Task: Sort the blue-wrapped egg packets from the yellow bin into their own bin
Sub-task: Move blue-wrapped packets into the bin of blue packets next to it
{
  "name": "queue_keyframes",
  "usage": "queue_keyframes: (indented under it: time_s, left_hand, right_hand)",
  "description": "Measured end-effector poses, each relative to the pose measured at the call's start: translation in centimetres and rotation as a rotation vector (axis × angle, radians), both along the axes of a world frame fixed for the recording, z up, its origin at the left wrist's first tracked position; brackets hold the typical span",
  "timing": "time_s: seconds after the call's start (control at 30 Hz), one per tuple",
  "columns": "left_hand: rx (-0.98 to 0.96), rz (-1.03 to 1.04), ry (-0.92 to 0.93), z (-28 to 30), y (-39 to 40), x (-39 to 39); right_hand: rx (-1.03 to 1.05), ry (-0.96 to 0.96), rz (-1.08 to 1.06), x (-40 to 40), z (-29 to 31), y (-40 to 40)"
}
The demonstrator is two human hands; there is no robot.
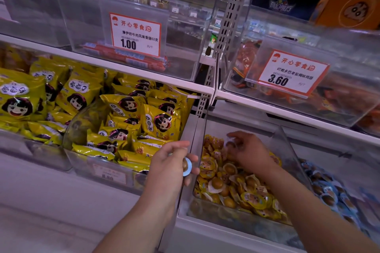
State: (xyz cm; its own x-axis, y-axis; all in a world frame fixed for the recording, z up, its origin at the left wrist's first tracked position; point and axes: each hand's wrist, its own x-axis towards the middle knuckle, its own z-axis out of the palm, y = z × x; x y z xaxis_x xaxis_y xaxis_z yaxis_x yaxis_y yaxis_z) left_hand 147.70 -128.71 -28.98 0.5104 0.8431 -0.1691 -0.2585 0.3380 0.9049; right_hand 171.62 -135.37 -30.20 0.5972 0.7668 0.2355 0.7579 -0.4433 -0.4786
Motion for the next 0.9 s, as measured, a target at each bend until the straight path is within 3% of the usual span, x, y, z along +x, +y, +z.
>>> queue_keyframes:
  time_s: [0.13, 0.27, 0.33, 0.47, 0.53, 0.63, 0.9]
  left_hand:
    - [0.067, -0.063, 0.036, 0.3, -0.7, 0.2]
    - [0.099, -0.232, 0.002, 0.7, -2.1, 0.6]
    - [0.071, -0.205, -0.011, 0.8, -2.4, 0.6]
    - [0.007, -0.009, 0.036, 0.4, -1.1, -0.1]
    - [-0.036, 0.020, 0.027, 0.4, -0.5, -0.4]
    - [-0.065, 0.027, 0.019, 0.5, -0.1, -0.1]
    - [-0.076, 0.058, 0.018, 0.0, 0.8, 0.0]
  right_hand:
    - [0.283, 0.297, 0.102, -3.8, 3.8, -2.7]
    - [0.219, 0.135, 0.410, -10.7, 4.7, -4.2]
    - [0.171, 0.097, 0.486, -11.9, 4.0, -4.0]
    - [0.404, 0.440, 0.256, -9.6, 2.7, -3.5]
    - [0.133, 0.293, 0.223, -8.3, 1.3, -2.4]
    - [-0.380, -0.066, 0.424, -7.5, -1.6, 0.0]
    - [-0.622, -0.411, 0.200, -0.5, -1.5, 2.1]
